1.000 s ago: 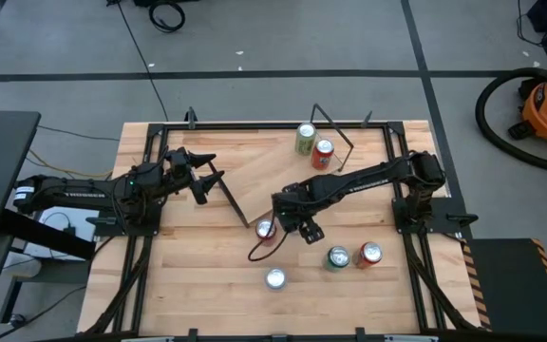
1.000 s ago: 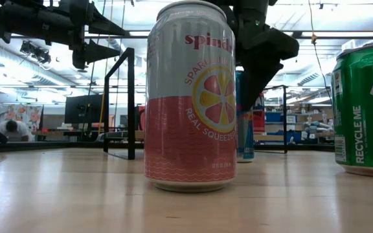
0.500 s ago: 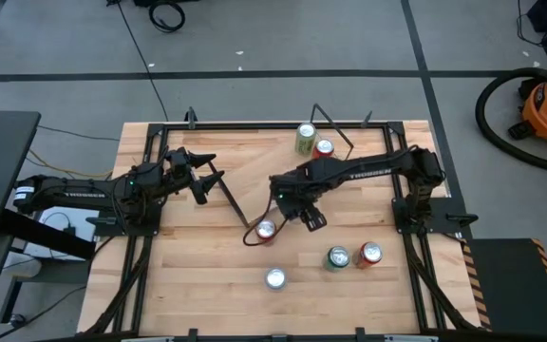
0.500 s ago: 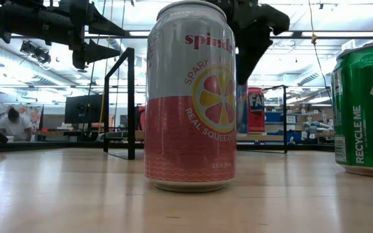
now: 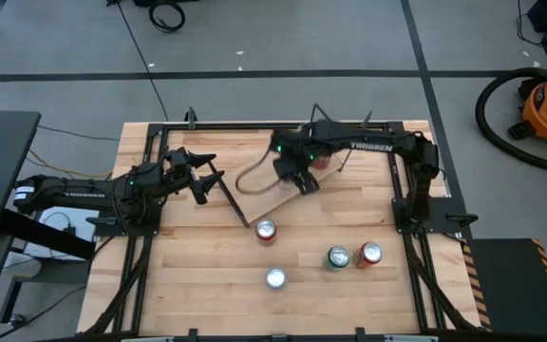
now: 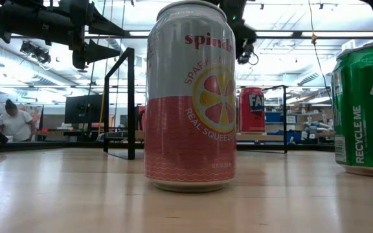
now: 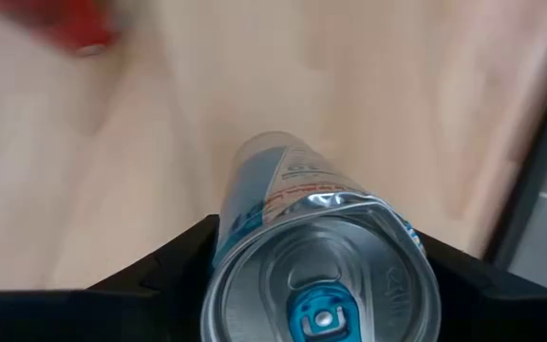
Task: Place canned beverage on shelf
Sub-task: Put the blue soda can on the shelf
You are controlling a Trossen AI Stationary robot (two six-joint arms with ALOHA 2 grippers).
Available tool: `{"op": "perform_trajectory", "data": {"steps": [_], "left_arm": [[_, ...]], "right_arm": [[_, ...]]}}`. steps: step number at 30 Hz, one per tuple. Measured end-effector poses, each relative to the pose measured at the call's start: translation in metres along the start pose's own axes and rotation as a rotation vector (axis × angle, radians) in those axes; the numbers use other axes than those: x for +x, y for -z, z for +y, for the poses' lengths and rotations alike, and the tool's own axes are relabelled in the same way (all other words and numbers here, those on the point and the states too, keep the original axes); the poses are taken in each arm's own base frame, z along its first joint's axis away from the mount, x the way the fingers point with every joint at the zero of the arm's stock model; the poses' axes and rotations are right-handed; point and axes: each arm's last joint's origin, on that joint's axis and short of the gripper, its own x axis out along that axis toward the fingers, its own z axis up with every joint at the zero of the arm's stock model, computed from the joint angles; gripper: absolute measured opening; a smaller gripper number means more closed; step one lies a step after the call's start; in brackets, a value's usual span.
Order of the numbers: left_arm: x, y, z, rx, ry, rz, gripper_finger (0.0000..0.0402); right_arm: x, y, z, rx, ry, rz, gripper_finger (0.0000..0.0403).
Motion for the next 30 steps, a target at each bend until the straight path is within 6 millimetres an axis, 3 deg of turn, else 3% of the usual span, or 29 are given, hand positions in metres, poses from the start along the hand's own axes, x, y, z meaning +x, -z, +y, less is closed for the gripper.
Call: {"op": "perform_trajectory", "data": {"steps": [6, 13, 24, 30], "left_arm": [[0.0, 0.0, 0.0, 0.007, -0.001, 0.003, 0.0357], [0.0, 0.0, 0.0, 0.012, -0.002, 0.001, 0.0357], [0.0, 0.0, 0.001, 0.018, -0.008, 0.002, 0.0357], [0.0, 0.0, 0.001, 0.019, -0.008, 0.003, 0.0357]], "right_arm": [[0.001, 0.014, -0.033, 0.03, 0.071, -0.051, 0.0263], [0.024, 0.019, -0.055, 0.025, 0.099, 0.015, 0.0263], [0.01, 0.025, -0.089, 0.081, 0.112, -0.006, 0.0263], [0.017, 0.038, -0.096, 0.12, 0.052, 0.012, 0.0263]]}}
